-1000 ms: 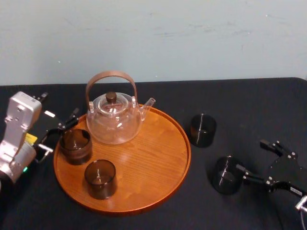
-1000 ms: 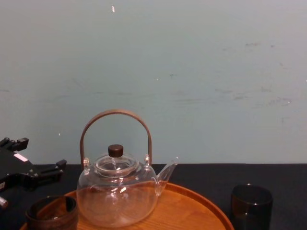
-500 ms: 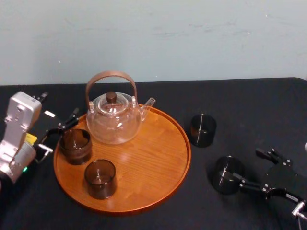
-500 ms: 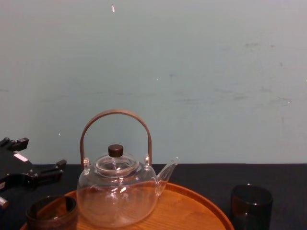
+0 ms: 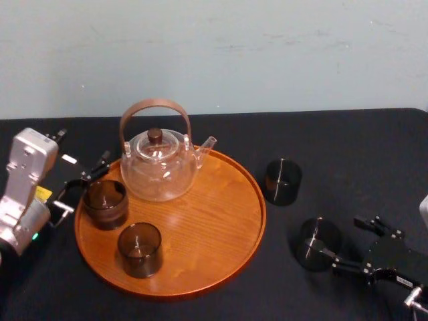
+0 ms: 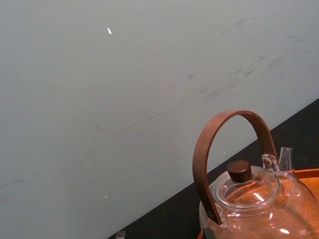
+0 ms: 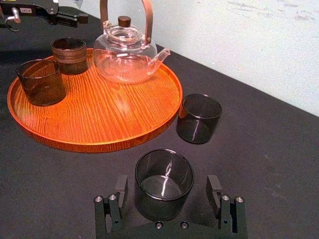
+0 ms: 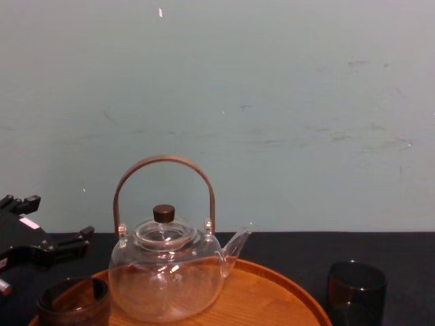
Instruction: Pick up the glass from the table and place it on the tray.
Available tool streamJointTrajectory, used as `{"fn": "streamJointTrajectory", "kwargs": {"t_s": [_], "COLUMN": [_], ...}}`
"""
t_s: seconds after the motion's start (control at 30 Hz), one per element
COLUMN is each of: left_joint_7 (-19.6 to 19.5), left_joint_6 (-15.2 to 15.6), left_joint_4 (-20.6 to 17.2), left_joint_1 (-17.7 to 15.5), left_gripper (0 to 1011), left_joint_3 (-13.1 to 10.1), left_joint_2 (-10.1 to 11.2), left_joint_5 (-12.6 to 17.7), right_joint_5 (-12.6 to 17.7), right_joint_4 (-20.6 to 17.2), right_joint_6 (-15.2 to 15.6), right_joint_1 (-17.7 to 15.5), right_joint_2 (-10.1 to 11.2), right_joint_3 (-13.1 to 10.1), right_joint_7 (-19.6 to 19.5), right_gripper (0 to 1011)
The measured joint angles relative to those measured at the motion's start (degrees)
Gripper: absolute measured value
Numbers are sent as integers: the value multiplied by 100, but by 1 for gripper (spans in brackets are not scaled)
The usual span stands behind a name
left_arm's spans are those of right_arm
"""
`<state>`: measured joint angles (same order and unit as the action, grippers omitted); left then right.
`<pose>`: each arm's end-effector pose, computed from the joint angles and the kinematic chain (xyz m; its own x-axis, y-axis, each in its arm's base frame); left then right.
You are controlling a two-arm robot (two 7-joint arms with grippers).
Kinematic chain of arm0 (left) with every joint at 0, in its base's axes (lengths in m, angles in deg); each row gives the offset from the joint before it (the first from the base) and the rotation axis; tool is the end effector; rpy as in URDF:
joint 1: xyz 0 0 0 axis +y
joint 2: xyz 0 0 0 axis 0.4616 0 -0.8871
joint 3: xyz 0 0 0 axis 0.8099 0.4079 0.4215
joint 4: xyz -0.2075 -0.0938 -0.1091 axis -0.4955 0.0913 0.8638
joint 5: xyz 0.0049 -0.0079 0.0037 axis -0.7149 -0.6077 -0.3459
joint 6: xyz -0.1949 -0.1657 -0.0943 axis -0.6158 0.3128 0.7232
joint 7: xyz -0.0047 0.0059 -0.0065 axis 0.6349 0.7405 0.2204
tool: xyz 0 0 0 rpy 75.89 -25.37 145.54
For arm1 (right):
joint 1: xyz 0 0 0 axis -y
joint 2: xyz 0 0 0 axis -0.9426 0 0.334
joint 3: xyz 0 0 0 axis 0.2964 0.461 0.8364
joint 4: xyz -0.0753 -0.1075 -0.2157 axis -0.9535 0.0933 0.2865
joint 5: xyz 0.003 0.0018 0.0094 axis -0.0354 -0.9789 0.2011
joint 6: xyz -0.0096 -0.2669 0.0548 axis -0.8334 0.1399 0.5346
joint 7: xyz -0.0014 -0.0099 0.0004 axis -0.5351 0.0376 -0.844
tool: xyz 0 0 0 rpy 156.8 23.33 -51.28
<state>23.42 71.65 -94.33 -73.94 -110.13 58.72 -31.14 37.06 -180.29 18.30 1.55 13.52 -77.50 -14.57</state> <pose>0.3178 0.0709 -0.2650 0.2923 0.8802 0.3738 -0.9552 0.2873 0.0704 0.2194 -0.0928 -0.2352 0.6494 -0.7486 0.1337 0.7378 0.5777 -0.3492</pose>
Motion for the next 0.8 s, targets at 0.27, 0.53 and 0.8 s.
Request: {"fn": "streamJointTrajectory", "kwargs": {"t_s": [0.27,0.53,0.8], "left_joint_7": [0,0,0], "left_joint_6": [0,0,0], "left_joint_4": [0,0,0], "left_joint_1": [0,0,0], "left_gripper": [1001,1001,1001], "left_joint_3": [0,0,0], "left_joint_2": [0,0,0], "left_joint_5": [0,0,0], "right_joint_5": [31,122,177], "right_joint_4": [64,150,244], "right_joint_6": [121,317,444], "right_joint_1": [71,205,341], "right_joint_2": [-69,-133,-154], "right_joint_3": [33,92,180], "right_joint_7": [25,20,14], "right_gripper": [1002,1002,1002]}}
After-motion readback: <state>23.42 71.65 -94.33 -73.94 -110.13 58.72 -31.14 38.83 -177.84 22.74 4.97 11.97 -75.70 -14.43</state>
